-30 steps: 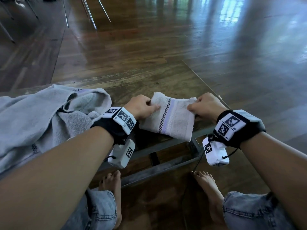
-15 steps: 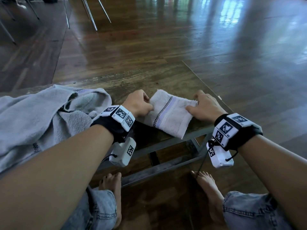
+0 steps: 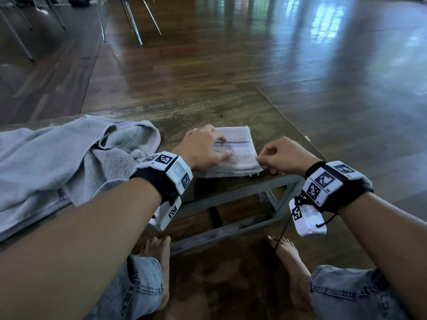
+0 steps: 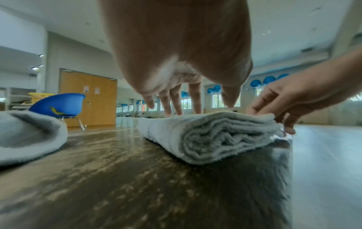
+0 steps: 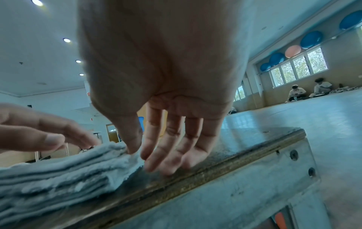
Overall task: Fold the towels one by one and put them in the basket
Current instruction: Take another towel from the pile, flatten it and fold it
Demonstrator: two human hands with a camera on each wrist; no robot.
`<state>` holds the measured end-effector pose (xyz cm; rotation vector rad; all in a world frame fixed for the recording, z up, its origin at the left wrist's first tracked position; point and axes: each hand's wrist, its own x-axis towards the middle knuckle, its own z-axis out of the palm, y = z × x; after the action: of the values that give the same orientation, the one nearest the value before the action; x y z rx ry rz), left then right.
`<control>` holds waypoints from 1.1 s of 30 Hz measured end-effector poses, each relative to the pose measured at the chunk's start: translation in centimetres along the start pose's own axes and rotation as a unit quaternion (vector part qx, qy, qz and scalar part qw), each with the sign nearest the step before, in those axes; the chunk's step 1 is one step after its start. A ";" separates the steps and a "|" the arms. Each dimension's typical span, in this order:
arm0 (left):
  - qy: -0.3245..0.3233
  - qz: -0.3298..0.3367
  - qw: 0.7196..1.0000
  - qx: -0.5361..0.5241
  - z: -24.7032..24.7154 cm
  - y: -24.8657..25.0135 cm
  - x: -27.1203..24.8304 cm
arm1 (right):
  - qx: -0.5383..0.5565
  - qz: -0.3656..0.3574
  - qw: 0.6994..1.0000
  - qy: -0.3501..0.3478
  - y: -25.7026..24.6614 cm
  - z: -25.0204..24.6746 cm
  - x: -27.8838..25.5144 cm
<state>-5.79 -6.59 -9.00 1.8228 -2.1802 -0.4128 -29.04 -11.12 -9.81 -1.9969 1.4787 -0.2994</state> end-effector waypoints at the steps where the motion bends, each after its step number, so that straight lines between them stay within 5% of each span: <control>1: -0.002 0.025 1.000 -0.004 0.1 0.4 -0.2 | 0.004 -0.004 1.000 0.020 0.0 0.0 0.0; 8: 0.013 0.081 0.997 0.010 1.8 3.5 -0.5 | 0.009 -0.050 0.999 0.005 0.4 -0.2 -0.4; 15: 0.019 0.044 0.998 0.036 2.4 4.6 0.2 | 0.018 -0.042 0.998 -0.046 0.9 -0.6 -0.3; 20: 0.079 0.036 0.994 -0.069 2.6 5.2 0.3 | 0.013 -0.037 0.998 -0.049 0.9 -0.8 -0.6; 25: 0.035 0.075 0.992 -0.091 3.5 5.1 0.2 | 0.018 -0.022 0.999 -0.043 0.7 -0.7 -0.8; 33: 0.127 0.097 0.972 -0.174 4.0 5.5 0.0 | 0.037 0.017 0.998 -0.055 0.2 -0.5 -0.7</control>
<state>-12.27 -5.50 -10.56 1.3803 -1.9446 -0.4573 -29.68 -10.66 -9.41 -1.8975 1.4103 -0.2224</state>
